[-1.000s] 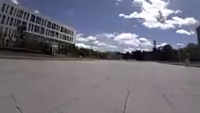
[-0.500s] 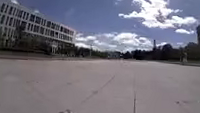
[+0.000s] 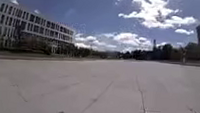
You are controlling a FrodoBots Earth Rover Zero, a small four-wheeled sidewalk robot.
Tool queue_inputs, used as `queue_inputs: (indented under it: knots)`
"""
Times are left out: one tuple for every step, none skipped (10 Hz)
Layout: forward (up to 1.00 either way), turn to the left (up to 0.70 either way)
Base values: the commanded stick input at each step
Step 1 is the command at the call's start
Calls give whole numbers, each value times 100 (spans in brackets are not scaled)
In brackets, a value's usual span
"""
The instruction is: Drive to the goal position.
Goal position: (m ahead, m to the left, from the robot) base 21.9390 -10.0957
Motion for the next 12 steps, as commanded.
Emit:
queue_inputs:
  knots:
    - [70, 0]
    - [70, 0]
    - [70, 0]
    - [70, -23]
    - [70, -30]
    - [70, -31]
    - [70, -31]
    - [70, -31]
    - [70, -31]
    - [70, 0]
    - [70, 0]
    - [70, 0]
